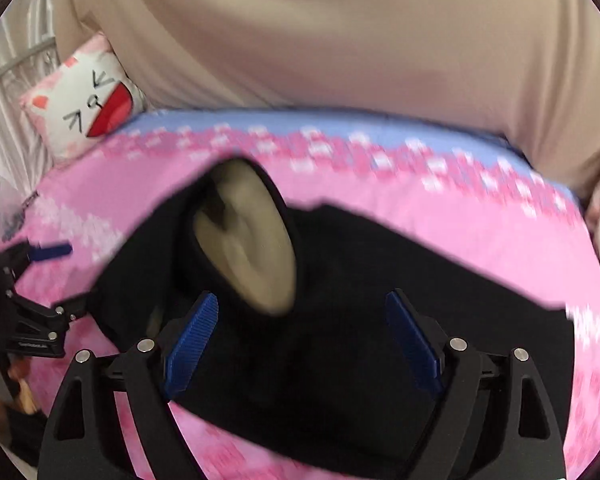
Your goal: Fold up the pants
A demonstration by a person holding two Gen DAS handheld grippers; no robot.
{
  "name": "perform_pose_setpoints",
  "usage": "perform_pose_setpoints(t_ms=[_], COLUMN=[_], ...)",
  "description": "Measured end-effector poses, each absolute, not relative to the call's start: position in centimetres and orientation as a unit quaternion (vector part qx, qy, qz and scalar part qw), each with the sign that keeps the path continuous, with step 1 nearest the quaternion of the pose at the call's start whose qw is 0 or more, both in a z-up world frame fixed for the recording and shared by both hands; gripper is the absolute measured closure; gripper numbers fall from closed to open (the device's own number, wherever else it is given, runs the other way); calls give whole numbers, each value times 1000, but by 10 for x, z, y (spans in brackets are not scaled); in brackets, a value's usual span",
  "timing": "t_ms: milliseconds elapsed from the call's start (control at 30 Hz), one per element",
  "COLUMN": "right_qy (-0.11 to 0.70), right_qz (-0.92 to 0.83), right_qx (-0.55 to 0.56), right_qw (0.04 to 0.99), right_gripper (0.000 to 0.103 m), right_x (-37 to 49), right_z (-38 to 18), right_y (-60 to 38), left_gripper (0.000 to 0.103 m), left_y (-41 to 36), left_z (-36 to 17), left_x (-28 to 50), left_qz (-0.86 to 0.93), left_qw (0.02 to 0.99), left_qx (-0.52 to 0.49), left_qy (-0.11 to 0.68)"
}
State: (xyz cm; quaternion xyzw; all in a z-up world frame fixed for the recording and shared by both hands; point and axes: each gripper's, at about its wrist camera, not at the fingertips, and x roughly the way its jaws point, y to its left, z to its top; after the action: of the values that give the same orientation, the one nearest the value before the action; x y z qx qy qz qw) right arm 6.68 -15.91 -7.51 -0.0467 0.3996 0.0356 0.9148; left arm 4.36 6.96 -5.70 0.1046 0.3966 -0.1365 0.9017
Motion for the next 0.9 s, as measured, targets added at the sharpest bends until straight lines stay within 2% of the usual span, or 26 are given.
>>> perform_pose_setpoints(t_ms=[100,200,233,267,300,333,400,500,567,633,700,900], right_qy=[405,417,428,433,436,445,443,418,414,424,434,482], right_qz=[50,71,79,76,73,87,111,199,259,301,322,334], right_qx=[-64,-70,-64,-59,-51,-29,37,72,75,65,42,-30], right_qw=[911,903,898,896,896,891,889,884,870,852,840,810], right_gripper=[19,27,43,55,62,95,94,94,93,92,92,92], right_x=[77,88,98,104,110,115,120,114,116,127,142,180], right_z=[-90,-101,-106,-108,-109,-108,-94,-63,-53,-56,-65,-101], right_y=[-152,-141,-137,-136,-137,-139,-139,-108,-73,-29,11,83], left_gripper=[6,5,6,9,23,41,51,52,46,24,9,8], left_y=[42,33,33,35,40,45,60,99,126,155,186,269], left_z=[-69,-72,-70,-68,-66,-65,-64,-51,-38,-27,-20,-29], left_x=[42,50,55,64,73,82,101,111,106,94,79,38], left_qz=[-133,-130,-138,-145,-157,-171,-180,-159,-127,-86,-37,63], left_qw=[903,908,907,906,904,900,892,898,911,923,931,919], left_qx=[178,195,184,164,137,106,33,-48,-58,-62,-69,-95], left_qy=[367,348,352,362,373,386,413,407,388,369,356,377])
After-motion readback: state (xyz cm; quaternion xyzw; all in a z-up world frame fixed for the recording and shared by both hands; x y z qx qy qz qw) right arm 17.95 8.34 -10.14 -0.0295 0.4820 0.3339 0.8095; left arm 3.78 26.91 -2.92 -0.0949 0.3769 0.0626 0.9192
